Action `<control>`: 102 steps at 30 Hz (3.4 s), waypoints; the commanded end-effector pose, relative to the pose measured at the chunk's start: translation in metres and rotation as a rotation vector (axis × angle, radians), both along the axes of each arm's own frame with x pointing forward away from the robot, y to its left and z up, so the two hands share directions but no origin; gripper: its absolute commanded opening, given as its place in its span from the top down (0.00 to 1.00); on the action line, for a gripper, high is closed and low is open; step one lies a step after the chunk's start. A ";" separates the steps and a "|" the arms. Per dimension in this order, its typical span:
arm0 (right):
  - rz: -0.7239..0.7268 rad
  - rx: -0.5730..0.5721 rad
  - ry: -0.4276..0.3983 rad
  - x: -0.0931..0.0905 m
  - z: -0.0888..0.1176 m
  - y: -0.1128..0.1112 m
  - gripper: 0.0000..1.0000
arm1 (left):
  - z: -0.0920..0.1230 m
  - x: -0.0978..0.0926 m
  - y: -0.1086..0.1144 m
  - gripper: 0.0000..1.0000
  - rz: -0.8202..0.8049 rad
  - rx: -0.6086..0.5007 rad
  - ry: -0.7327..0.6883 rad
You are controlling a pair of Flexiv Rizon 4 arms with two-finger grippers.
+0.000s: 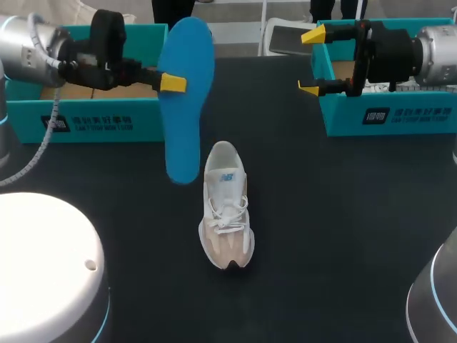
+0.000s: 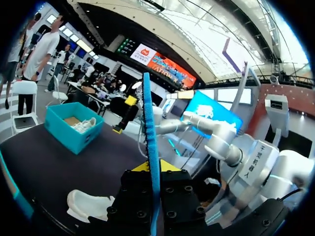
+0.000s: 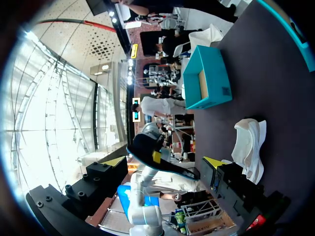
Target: Take the shoe out of the shoebox, open the shoe tongue, remove and reinsert the insole, then place the shoe into the shoebox
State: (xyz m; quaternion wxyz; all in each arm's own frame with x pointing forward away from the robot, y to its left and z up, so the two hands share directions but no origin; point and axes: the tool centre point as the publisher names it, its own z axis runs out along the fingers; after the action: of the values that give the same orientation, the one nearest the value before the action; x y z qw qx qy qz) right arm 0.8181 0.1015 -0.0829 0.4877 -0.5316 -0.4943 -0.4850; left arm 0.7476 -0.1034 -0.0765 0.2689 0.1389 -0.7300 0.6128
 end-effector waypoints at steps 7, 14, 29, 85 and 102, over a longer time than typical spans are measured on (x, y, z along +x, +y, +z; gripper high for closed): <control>0.000 -0.003 0.001 0.000 0.000 0.001 0.00 | 0.002 0.005 0.003 1.00 -0.046 0.106 0.534; 0.000 -0.003 0.001 0.000 0.000 0.001 0.00 | 0.002 0.005 0.003 1.00 -0.046 0.106 0.534; 0.000 -0.003 0.001 0.000 0.000 0.001 0.00 | -0.022 0.016 -0.004 1.00 0.068 0.141 0.795; -0.061 -0.633 -0.159 -0.032 0.020 0.063 0.00 | -0.066 0.051 -0.045 1.00 0.150 0.019 0.969; -0.138 -1.114 -0.242 -0.041 0.020 0.100 0.00 | -0.066 0.051 -0.045 1.00 0.150 0.019 0.969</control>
State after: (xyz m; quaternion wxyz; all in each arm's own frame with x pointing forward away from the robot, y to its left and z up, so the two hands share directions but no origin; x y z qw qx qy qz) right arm 0.7795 0.1920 -0.0674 0.1178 -0.6493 -0.6841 -0.3107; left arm 0.7987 -0.1482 -0.1415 0.5314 0.4630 -0.5142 0.4887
